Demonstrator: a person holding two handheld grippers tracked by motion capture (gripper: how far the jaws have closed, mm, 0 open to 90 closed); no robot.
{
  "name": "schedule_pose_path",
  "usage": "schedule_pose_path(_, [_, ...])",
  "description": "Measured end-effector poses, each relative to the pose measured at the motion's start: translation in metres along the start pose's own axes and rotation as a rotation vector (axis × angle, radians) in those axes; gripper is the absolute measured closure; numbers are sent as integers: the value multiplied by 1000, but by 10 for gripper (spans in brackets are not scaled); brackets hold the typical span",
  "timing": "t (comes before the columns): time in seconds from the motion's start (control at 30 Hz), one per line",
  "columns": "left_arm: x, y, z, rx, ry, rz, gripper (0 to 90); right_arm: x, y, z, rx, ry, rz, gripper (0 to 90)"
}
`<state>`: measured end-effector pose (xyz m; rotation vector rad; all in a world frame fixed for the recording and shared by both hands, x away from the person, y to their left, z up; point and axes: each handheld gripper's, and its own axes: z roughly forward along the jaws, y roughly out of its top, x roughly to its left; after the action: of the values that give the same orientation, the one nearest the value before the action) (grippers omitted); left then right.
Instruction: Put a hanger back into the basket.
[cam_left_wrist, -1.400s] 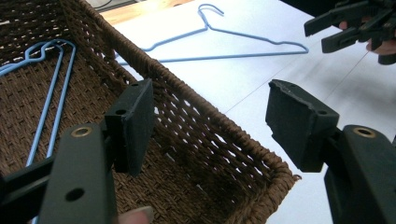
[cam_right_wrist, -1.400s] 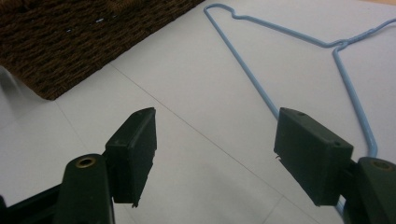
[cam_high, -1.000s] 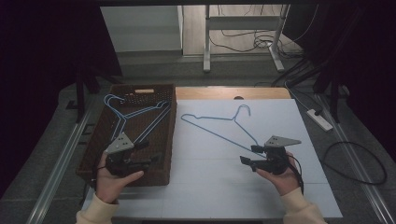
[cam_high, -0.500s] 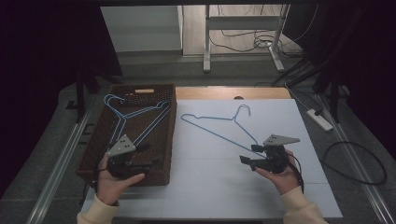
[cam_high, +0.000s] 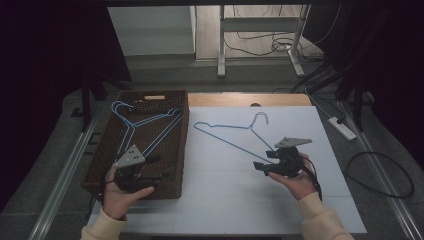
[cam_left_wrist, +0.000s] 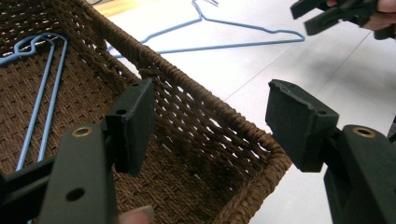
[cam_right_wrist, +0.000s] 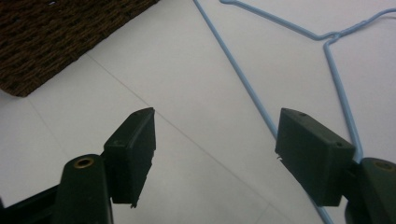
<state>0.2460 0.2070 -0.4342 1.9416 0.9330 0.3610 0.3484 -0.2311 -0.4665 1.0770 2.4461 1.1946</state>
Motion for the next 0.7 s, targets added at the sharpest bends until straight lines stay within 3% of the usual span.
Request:
schedule_pose_path(0.07, [0,0,1,3,-1,0,338,-2,5,7,18,-5,-2,327])
schedule_pose_path(0.2, [0,-1,1,9,-4,4,338,-9,15,21,25,-14,-13,480])
schedule_pose_path(0.47, [-1,-1,1,12,0,7,338,-23,37,54,73,-6,-14,893])
schedule_pose_path(0.7, [0,-2,0,13,5,5,339,-35,53,89,112,0,47,900])
